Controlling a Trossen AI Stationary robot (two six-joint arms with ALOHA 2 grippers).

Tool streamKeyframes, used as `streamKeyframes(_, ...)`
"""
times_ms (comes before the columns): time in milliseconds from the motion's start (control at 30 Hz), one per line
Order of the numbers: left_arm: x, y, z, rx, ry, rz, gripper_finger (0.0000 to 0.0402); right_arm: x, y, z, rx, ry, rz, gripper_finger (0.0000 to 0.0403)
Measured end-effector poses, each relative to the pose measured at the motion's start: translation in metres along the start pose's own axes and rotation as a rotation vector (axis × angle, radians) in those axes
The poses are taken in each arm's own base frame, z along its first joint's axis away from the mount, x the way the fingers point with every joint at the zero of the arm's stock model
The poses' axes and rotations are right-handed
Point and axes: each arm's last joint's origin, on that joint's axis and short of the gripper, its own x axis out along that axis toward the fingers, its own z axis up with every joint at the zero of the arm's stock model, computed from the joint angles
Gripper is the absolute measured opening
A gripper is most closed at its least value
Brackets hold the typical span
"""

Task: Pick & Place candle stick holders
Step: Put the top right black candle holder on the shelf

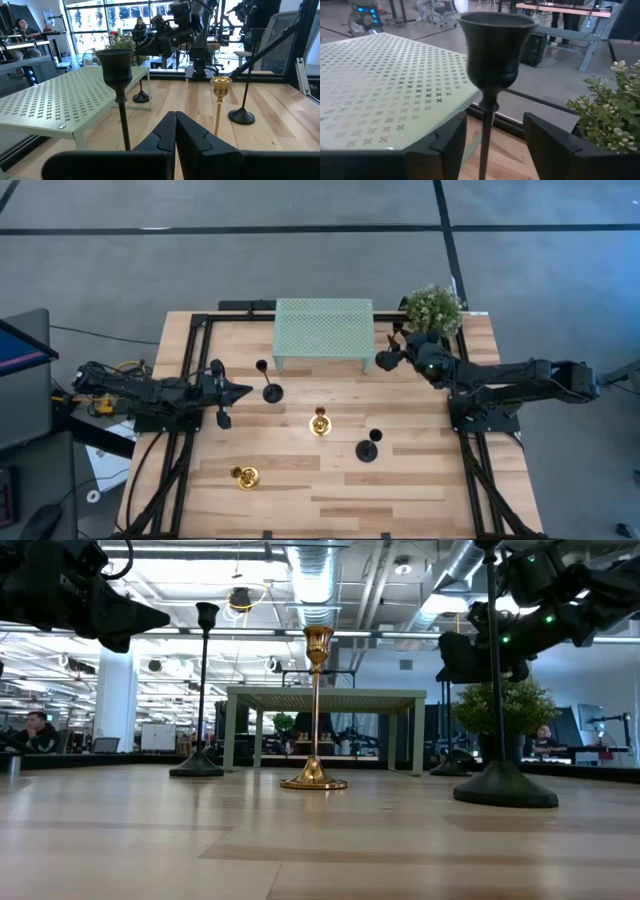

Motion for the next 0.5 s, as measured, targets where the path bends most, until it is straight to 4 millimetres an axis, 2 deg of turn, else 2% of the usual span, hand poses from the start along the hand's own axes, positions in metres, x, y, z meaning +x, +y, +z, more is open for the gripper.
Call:
streamKeyframes(200,0.0000,0.0000,0.0000,0.000,0.000,0.000,0.0008,0.0052,-0.0041,-0.0022,-0.004,0.013,-0.034,0.0135)
streamKeyframes(500,0.0000,0.0000,0.0000,0.000,0.000,0.000,0.0008,0.0070,-0.0074,-0.0015,-0.010,0.012,-0.053,0.0041)
